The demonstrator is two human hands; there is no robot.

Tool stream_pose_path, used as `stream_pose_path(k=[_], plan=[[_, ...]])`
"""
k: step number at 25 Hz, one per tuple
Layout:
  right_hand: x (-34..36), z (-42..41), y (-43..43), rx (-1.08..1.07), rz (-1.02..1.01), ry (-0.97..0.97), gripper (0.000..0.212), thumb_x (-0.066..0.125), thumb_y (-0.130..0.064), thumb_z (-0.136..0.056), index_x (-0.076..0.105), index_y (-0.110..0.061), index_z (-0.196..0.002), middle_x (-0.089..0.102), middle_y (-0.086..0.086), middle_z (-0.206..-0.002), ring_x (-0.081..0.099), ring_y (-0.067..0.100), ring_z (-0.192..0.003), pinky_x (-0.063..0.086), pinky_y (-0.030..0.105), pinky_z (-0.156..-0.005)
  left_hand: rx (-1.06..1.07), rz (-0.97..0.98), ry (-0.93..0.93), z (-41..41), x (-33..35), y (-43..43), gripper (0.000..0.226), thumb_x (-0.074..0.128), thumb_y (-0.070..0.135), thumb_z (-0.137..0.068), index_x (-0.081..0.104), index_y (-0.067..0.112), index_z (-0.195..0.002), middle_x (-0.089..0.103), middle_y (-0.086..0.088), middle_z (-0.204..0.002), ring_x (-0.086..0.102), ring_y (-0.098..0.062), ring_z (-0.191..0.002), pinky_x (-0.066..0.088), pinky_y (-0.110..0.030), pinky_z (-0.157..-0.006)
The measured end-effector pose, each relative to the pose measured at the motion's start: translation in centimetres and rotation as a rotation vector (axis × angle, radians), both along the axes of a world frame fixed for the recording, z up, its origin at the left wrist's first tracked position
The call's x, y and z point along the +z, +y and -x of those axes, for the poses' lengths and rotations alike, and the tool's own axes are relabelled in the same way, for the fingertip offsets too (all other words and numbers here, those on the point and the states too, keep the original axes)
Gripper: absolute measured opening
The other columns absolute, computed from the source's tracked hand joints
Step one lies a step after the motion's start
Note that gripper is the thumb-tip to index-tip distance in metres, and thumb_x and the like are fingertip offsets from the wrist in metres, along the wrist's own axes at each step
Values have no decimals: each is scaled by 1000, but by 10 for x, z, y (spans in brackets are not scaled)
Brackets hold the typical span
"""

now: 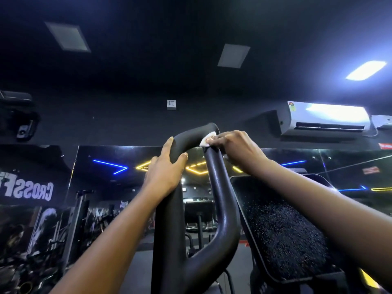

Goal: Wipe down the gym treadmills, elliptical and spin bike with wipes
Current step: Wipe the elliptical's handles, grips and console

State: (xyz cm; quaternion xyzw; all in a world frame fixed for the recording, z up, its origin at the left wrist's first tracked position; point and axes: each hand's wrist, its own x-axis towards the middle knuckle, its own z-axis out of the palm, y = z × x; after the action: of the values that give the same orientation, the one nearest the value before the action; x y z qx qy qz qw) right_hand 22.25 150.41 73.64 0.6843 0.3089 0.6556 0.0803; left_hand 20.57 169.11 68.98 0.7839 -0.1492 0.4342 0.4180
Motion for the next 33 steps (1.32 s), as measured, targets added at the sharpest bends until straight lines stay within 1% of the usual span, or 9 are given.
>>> stream_pose_path(k=[4,7,11,15,19,23,25,28,33], plan=[[-44,24,-5,173,-58,-7,50,77,13,-54,76,-19,-93,74,-1,-90,70,16,-77,57,28,-67,-8,16,28,6,-2,-2,61,40,49,-97,9,45,-149,34,-14,-147,42,-32,-127,36,-43,-102],[-82,41,-4,226,-87,16,44,84,7,-50,76,-16,-87,74,-1,-82,66,8,-74,46,10,-68,-25,19,47,10,-11,-3,63,41,48,-97,6,45,-149,33,-15,-147,43,-33,-126,37,-47,-105],[-121,61,-11,204,-106,121,43,85,2,-55,75,-16,-93,74,-3,-86,68,7,-72,52,15,-72,-46,8,90,25,-30,-2,69,45,47,-96,0,46,-149,27,-15,-150,45,-30,-122,41,-42,-99],[-133,86,-20,238,-292,339,39,76,-3,-72,68,-23,-105,74,-5,-87,67,5,-67,51,14,-71,-51,-75,176,52,-60,-4,78,47,50,-93,-8,45,-148,4,-9,-159,23,-32,-142,28,-48,-112],[-134,99,-28,238,-483,460,33,70,-13,-81,63,-28,-109,69,-9,-72,50,1,-46,41,10,-47,-48,-75,31,95,-92,-22,70,44,52,-92,5,43,-149,2,8,-159,8,-17,-146,18,-47,-117],[-156,107,-46,274,-576,491,28,70,-16,-81,70,-27,-106,73,-6,-85,67,11,-74,47,15,-60,-219,-40,-117,137,-135,-60,59,38,56,-87,22,47,-143,25,28,-134,31,20,-108,36,-15,-91],[-170,114,-64,294,-622,496,27,70,-13,-81,71,-25,-104,72,-7,-94,64,-2,-83,44,4,-70,-354,-26,-123,137,-158,-83,60,37,60,-82,29,48,-139,32,27,-133,40,14,-112,44,-22,-92],[-190,122,-101,237,-672,454,27,69,-12,-81,71,-27,-104,72,-8,-93,64,0,-85,47,9,-77,-504,-38,-6,109,-185,-122,51,45,51,-90,34,43,-140,38,17,-138,39,-1,-127,39,-31,-105],[-209,133,-161,51,-829,335,22,69,-12,-81,73,-21,-101,73,-4,-91,55,-10,-80,36,-3,-65,-664,34,150,54,-205,-180,49,44,40,-97,30,37,-143,41,6,-139,40,-5,-127,33,-30,-108]])
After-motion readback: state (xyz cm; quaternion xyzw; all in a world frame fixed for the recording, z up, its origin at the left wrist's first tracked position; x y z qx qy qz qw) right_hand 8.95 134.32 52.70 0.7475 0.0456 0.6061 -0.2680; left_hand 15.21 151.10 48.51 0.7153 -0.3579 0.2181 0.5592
